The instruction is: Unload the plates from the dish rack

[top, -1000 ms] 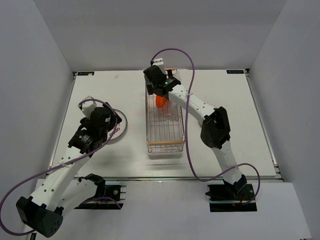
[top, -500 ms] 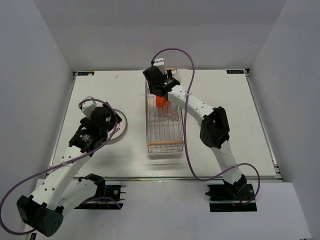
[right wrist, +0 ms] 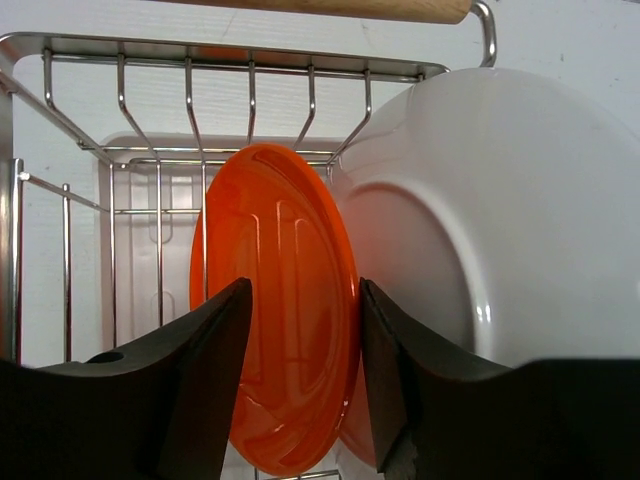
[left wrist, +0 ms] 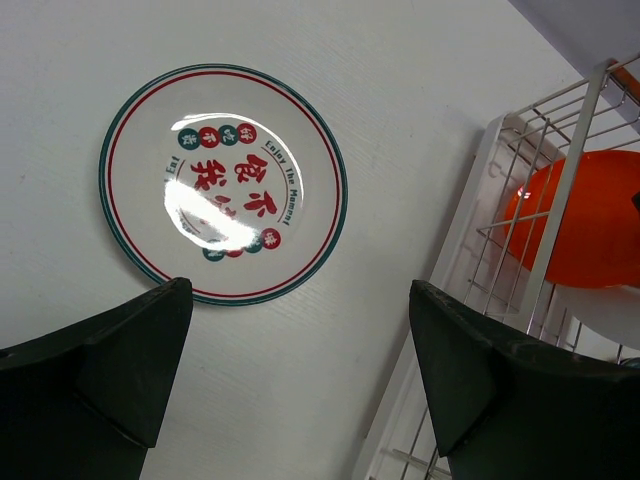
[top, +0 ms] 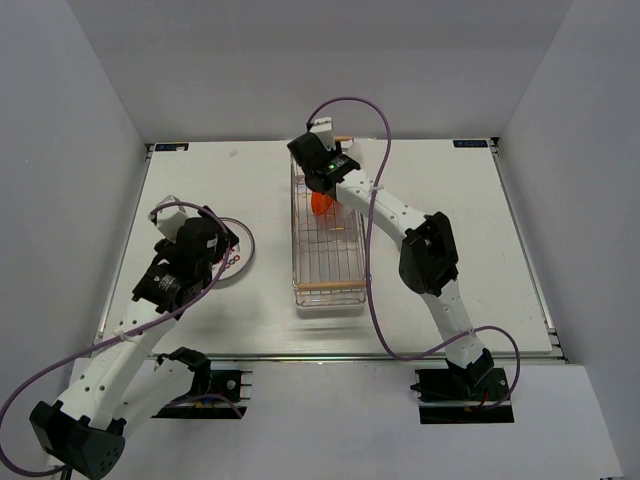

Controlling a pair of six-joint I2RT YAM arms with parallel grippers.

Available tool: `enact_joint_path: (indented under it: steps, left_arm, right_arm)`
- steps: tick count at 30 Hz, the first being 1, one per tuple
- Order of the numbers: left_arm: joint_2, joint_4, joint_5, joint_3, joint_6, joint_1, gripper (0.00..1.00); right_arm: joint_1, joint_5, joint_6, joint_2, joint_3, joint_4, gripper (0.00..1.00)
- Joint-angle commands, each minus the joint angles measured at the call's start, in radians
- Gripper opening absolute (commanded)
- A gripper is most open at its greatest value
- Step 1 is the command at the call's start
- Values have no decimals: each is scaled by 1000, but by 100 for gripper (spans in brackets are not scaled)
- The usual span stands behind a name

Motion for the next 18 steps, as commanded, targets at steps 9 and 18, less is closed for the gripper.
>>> enact_joint_path:
  steps: [9, 18]
  left_arm:
    - [-35, -24, -55, -16, -46, -4, 98]
    - [-60, -29, -69, -25, -62, -4, 98]
  right_arm:
    - [8, 18, 7, -52, -38, 81, 38]
    - [8, 54, -21, -61, -35, 104, 19]
